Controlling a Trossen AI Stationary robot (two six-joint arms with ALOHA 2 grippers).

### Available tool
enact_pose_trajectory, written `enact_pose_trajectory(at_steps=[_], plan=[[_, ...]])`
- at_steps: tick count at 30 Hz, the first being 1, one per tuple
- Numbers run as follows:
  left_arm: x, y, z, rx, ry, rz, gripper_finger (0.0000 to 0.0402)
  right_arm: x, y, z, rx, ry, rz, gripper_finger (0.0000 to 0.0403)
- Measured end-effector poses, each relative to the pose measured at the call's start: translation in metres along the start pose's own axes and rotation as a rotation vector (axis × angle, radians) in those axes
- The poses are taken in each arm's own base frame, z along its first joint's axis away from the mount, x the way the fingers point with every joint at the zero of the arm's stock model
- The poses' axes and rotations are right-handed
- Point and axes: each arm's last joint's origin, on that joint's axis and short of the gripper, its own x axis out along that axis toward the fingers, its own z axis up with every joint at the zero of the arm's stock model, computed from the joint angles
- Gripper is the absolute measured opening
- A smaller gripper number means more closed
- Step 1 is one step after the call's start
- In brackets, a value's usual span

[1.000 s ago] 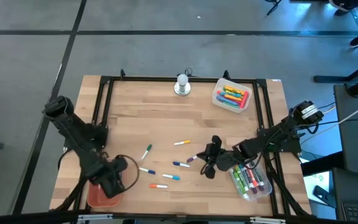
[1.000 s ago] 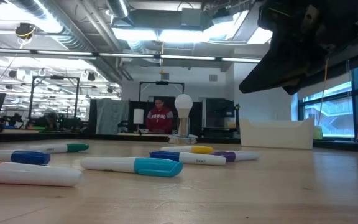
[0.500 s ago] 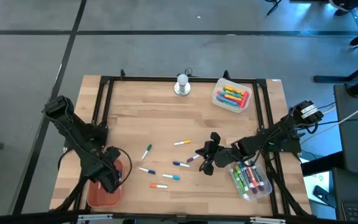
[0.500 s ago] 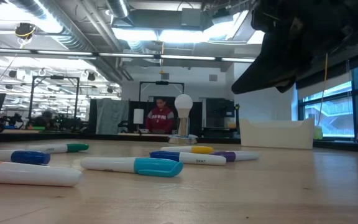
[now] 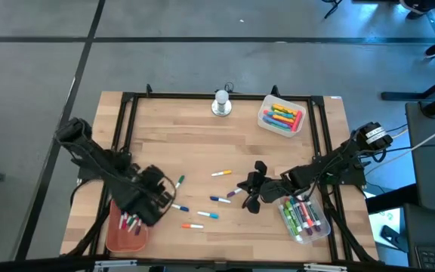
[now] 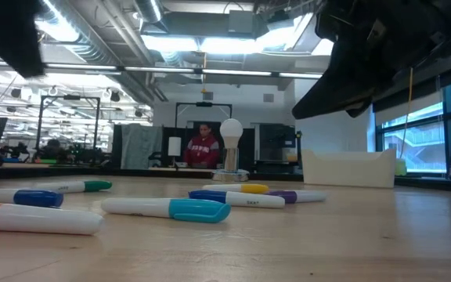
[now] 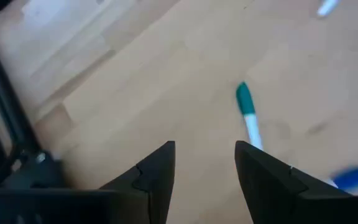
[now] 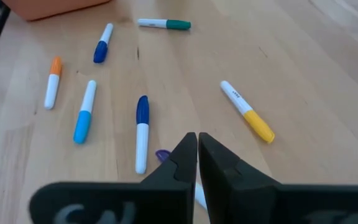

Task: Pick & Place Markers
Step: Put the small green highlighter pen into the orange bin

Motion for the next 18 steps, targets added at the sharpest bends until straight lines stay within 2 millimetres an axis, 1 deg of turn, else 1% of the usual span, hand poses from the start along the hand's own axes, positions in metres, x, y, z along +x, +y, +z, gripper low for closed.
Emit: enact_pose_trajectory(at_steps=[2,6,9,13,18], plan=[[0.02,-0.01,0.001,0.018,0.008,0.012,0.0161,0.0,0.0,0.001,0.01,-0.005,0.002,0.0018],[0.061,-0.03,0.003,0.073,0.065,-0.019,0.0162,0.0,0.001,0.001,0.033,-0.013,0.007,0.0018],[0.083,-0.039,0.005,0.096,0.072,0.01,0.0162,0.0,0.001,0.001,0.04,-0.013,0.007,0.0018],[0.104,-0.048,0.005,0.143,0.122,0.034,0.0166,0.0,0.001,0.001,0.057,-0.012,0.006,0.0018],[0.118,-0.055,0.0,0.171,0.162,0.042,0.0166,0.0,-0.001,-0.001,0.122,0.012,-0.005,0.0018]])
